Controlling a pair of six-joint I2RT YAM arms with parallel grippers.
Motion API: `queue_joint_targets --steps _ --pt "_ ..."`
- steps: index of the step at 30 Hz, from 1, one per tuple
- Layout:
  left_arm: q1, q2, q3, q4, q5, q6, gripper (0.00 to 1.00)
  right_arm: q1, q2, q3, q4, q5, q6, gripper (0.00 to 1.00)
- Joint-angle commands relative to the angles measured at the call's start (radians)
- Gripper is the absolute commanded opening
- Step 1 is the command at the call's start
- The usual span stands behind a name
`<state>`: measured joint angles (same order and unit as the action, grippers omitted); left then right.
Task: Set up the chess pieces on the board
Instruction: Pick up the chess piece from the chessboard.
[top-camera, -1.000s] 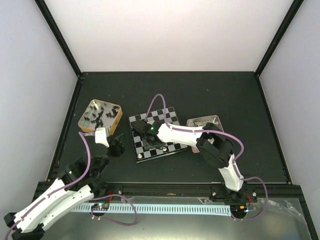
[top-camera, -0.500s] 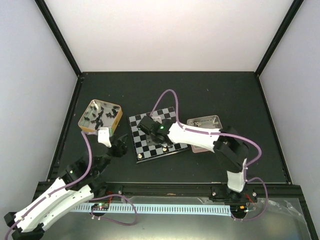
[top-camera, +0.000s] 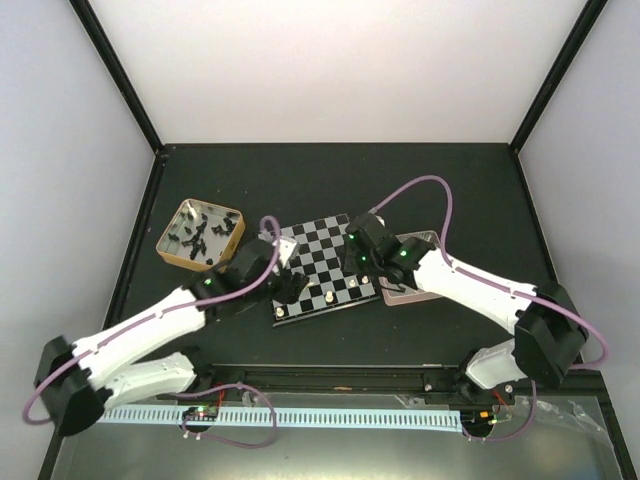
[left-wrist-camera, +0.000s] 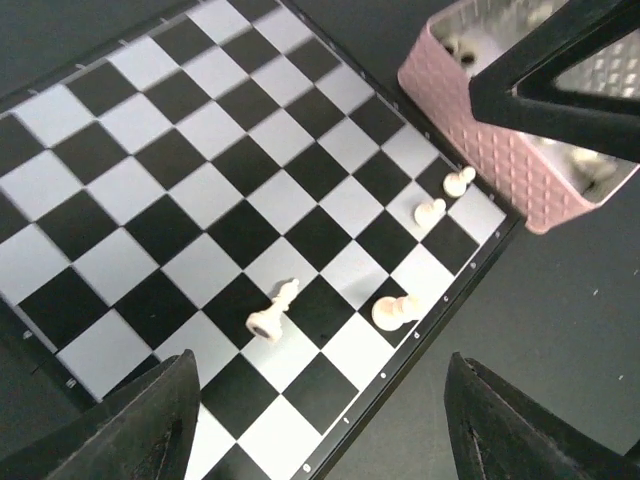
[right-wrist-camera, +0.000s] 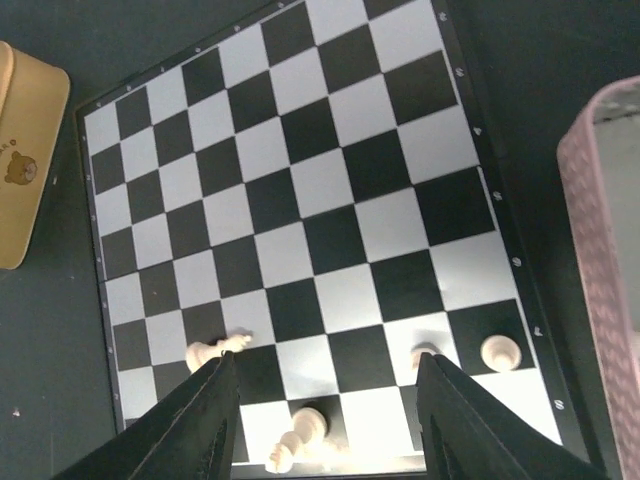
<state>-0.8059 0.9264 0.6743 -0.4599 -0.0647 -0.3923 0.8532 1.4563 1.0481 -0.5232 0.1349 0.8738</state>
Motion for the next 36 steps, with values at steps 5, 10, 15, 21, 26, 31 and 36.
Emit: queue_joint_targets --steps 5,10,15,21,26,31,36 --pt "0.011 0.475 0.345 -0.296 0.115 0.174 0.52 -0.104 -0.147 -0.155 0.093 -0.087 -0.021 0.50" --pt "0.011 0.641 0.439 -0.391 0.086 0.214 0.50 -0.157 -0.199 -0.219 0.119 -0.122 -0.035 0.50" --pt "0.013 0.719 0.494 -0.425 0.048 0.222 0.51 -0.197 -0.207 -0.235 0.127 -0.155 -0.063 0.50" --pt "0.020 0.804 0.535 -0.442 0.021 0.241 0.52 -0.223 -0.203 -0.241 0.137 -0.181 -0.075 0.49" --pt "0.032 0.842 0.556 -0.450 0.020 0.256 0.48 -0.232 -0.197 -0.237 0.131 -0.184 -0.080 0.49" --pt "0.047 0.858 0.551 -0.443 0.027 0.261 0.43 -0.234 -0.188 -0.234 0.133 -0.189 -0.076 0.49" --pt "0.061 0.876 0.542 -0.434 0.053 0.255 0.34 -0.234 -0.180 -0.227 0.130 -0.187 -0.076 0.49"
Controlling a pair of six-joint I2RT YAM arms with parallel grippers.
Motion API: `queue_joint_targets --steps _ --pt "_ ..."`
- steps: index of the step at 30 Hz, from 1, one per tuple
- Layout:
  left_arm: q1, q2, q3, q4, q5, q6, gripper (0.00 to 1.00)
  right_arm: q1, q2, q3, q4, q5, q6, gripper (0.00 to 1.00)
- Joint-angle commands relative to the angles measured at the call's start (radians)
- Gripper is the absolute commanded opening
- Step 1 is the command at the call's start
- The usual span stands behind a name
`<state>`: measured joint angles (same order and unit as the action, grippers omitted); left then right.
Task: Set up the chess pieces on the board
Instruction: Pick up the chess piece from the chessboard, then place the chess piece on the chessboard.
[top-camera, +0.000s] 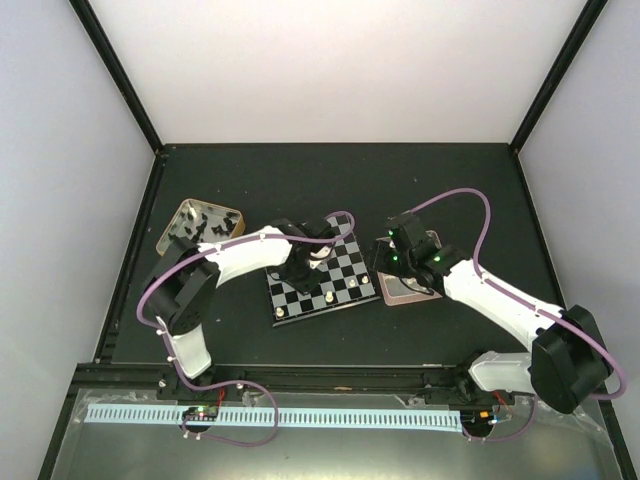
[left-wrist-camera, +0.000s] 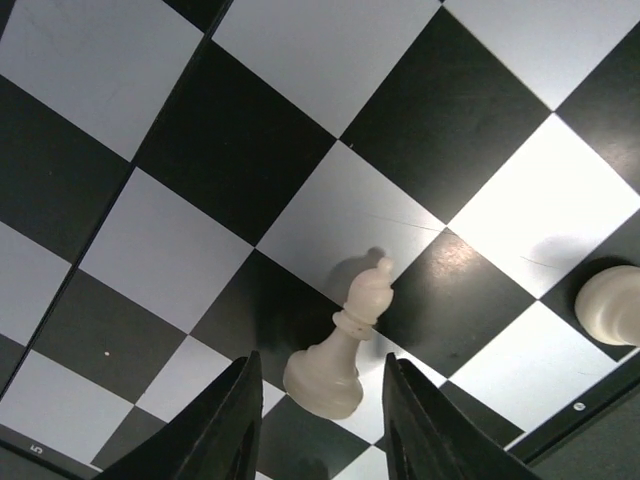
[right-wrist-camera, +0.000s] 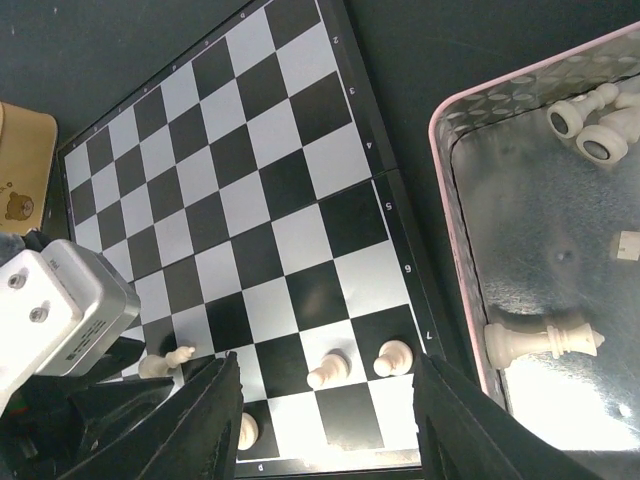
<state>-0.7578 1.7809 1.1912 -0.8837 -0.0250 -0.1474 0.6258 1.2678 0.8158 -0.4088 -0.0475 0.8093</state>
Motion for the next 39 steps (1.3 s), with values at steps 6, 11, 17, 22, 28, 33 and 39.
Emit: queue_joint_targets --steps 6,11,17,22,28,33,39 --pt "0.014 0.033 0.005 0.007 0.033 0.008 0.27 -0.009 0.009 0.011 0.011 -0.005 -0.012 0.48" --pt "0.014 0.025 0.002 0.015 0.036 0.002 0.15 -0.009 0.002 0.013 0.013 -0.017 -0.015 0.48" --pt "0.018 -0.073 -0.011 0.039 0.074 -0.005 0.09 -0.015 -0.050 -0.027 0.115 -0.129 -0.068 0.48" --pt "0.025 -0.216 -0.054 0.112 0.173 -0.004 0.08 -0.020 -0.098 -0.080 0.252 -0.316 -0.086 0.50" --pt "0.045 -0.380 -0.126 0.251 0.350 -0.029 0.08 -0.020 -0.112 -0.120 0.382 -0.488 -0.045 0.58" --pt "0.051 -0.426 -0.160 0.342 0.525 -0.056 0.08 -0.017 -0.081 -0.123 0.488 -0.645 -0.004 0.61" --pt "0.053 -0.423 -0.177 0.389 0.600 -0.083 0.09 0.007 -0.024 -0.091 0.443 -0.674 -0.024 0.56"
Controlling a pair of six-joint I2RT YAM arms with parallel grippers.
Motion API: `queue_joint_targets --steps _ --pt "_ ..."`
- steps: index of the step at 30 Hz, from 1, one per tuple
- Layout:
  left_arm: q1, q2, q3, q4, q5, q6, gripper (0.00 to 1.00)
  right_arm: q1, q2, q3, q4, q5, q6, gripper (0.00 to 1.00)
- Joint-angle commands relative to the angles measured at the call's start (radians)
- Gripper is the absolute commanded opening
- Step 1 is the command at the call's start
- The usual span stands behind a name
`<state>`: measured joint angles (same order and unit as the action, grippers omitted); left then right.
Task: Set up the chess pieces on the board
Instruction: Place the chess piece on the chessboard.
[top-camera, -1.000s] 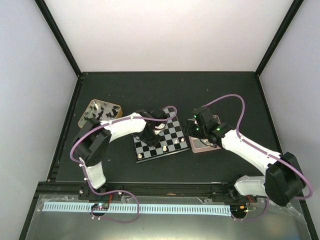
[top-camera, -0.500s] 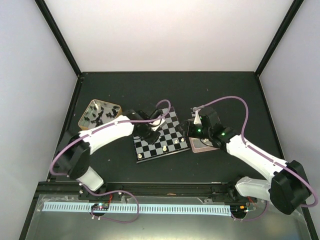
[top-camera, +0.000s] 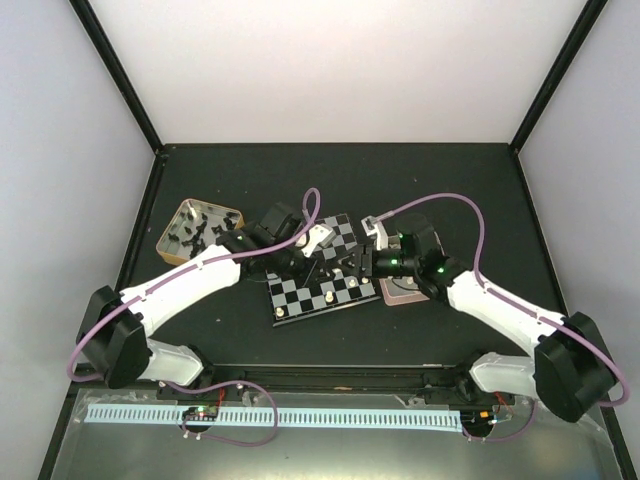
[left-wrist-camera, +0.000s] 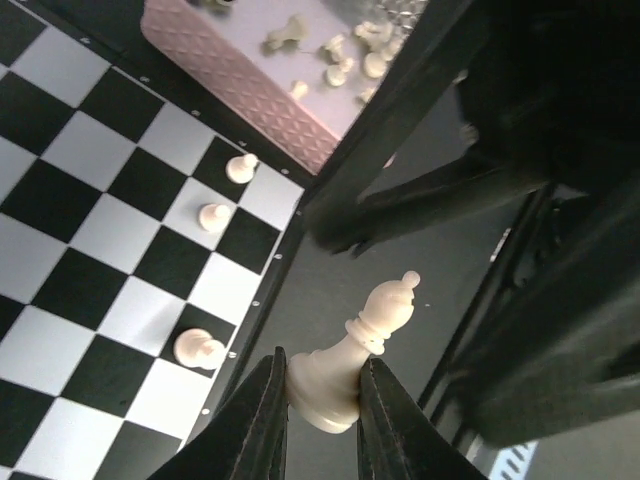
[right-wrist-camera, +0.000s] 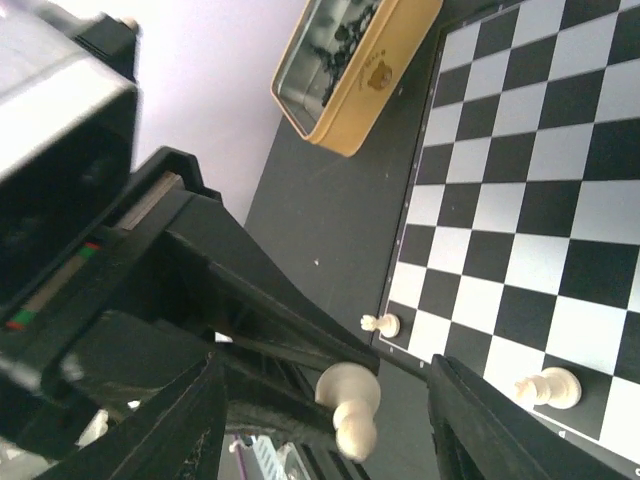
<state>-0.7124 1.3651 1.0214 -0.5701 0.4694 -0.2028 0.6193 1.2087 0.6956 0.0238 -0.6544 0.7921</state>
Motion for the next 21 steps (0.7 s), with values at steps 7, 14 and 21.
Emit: queue_joint_targets --steps 7,14,21 --pt "0.010 -0.009 -0.014 0.088 0.110 -0.037 0.09 0.027 0.065 0.030 -0.017 -0.071 -0.018 0.32" --pt "0.019 -0.012 -0.022 0.087 0.074 -0.046 0.09 0.027 0.051 0.029 -0.022 -0.068 -0.002 0.17" --pt "0.027 -0.015 -0.030 0.092 0.068 -0.062 0.20 0.029 0.044 0.033 -0.055 -0.023 -0.006 0.01"
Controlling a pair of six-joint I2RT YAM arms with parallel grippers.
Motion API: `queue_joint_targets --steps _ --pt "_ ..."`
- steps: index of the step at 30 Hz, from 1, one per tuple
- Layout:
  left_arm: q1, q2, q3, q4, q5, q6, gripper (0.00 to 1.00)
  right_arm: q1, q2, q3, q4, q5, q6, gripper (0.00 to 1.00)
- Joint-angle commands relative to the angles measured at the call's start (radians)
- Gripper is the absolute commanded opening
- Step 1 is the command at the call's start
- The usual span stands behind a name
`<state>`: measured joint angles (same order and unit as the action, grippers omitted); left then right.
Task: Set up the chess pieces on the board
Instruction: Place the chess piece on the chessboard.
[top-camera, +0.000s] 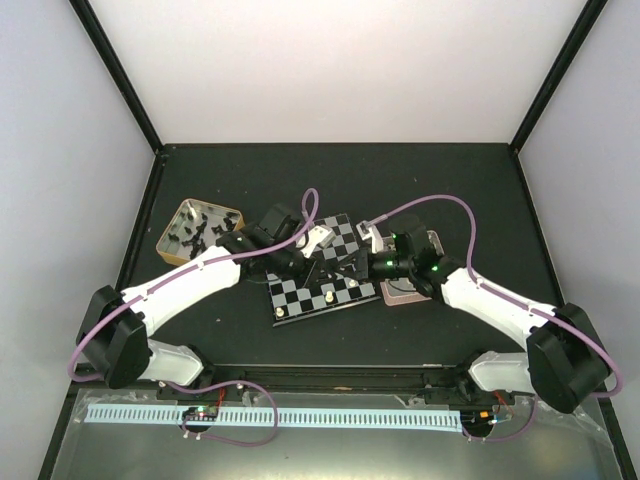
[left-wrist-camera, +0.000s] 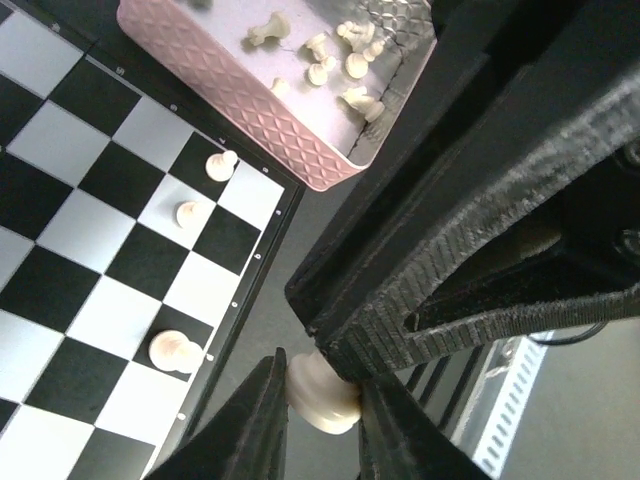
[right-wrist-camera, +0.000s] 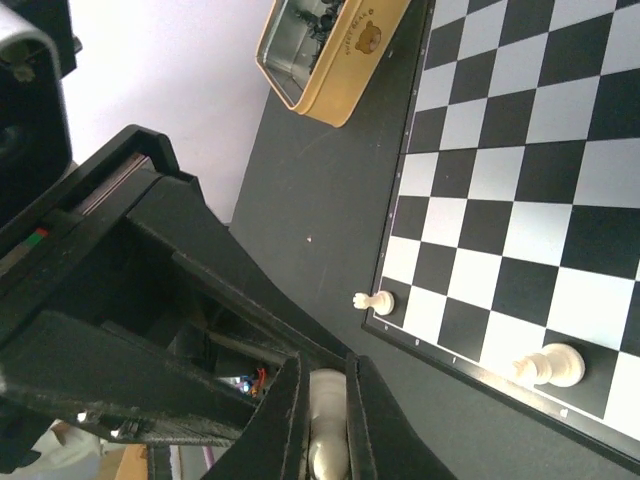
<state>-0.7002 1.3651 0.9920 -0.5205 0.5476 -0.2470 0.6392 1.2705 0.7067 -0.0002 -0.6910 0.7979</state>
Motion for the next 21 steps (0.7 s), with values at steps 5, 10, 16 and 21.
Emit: queue_joint_targets --steps 5,10,16,21 --pt "0.016 -0.075 -0.028 0.024 -0.220 -0.063 0.60 0.033 -0.005 0.076 -0.193 0.233 -0.104 0.01" --pt "0.016 -0.242 -0.091 0.029 -0.454 -0.093 0.67 0.107 0.073 0.154 -0.365 0.500 -0.186 0.01" --pt "0.015 -0.473 -0.177 0.100 -0.597 -0.084 0.70 0.214 0.194 0.226 -0.457 0.695 -0.204 0.02" --pt "0.016 -0.669 -0.297 0.238 -0.665 -0.057 0.74 0.246 0.283 0.252 -0.480 0.773 -0.161 0.02"
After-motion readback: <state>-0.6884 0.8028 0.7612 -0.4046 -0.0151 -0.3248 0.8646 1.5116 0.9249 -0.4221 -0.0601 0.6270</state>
